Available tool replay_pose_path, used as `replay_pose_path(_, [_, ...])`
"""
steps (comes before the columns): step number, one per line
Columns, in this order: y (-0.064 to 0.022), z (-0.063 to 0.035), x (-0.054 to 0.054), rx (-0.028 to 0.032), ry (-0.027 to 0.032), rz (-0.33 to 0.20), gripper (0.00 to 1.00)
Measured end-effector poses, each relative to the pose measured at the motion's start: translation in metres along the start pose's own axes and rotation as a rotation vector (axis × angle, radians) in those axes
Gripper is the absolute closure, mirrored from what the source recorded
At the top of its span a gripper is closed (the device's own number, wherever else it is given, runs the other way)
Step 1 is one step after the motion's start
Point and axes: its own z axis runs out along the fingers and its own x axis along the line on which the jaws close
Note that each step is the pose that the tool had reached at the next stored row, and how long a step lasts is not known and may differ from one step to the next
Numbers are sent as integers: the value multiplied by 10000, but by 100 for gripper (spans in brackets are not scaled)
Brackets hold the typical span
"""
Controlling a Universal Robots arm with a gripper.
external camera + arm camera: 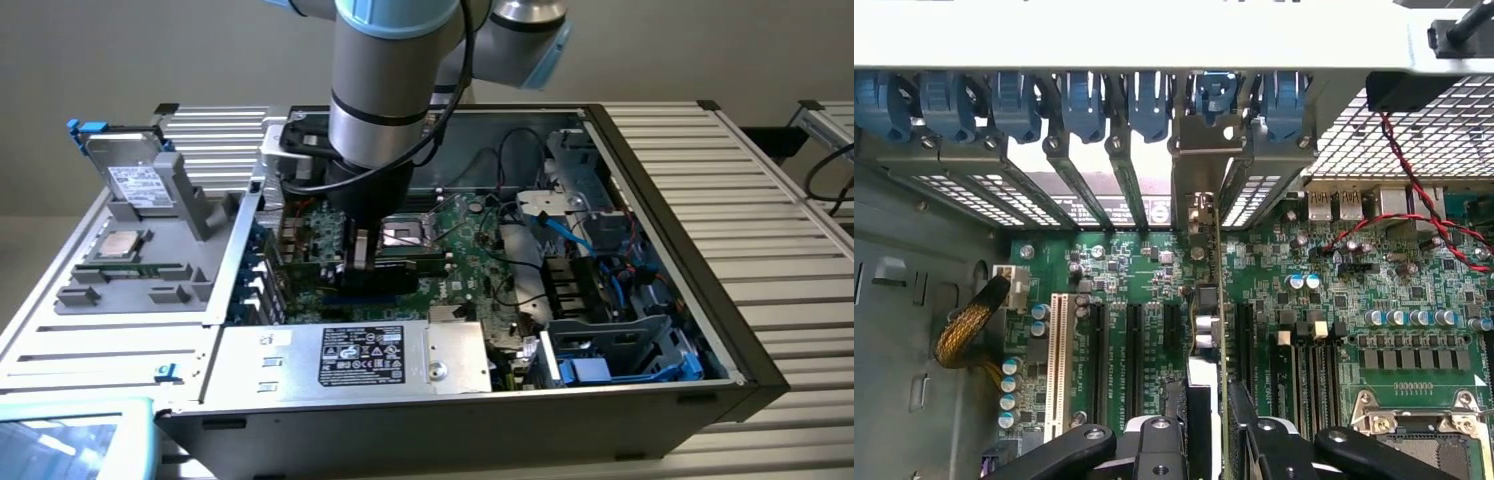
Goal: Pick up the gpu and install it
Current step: 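Insert the gpu into the slot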
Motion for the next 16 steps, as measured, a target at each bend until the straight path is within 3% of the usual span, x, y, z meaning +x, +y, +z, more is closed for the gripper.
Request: replay_pose_path(16, [19,19,22,1,-1,5,73])
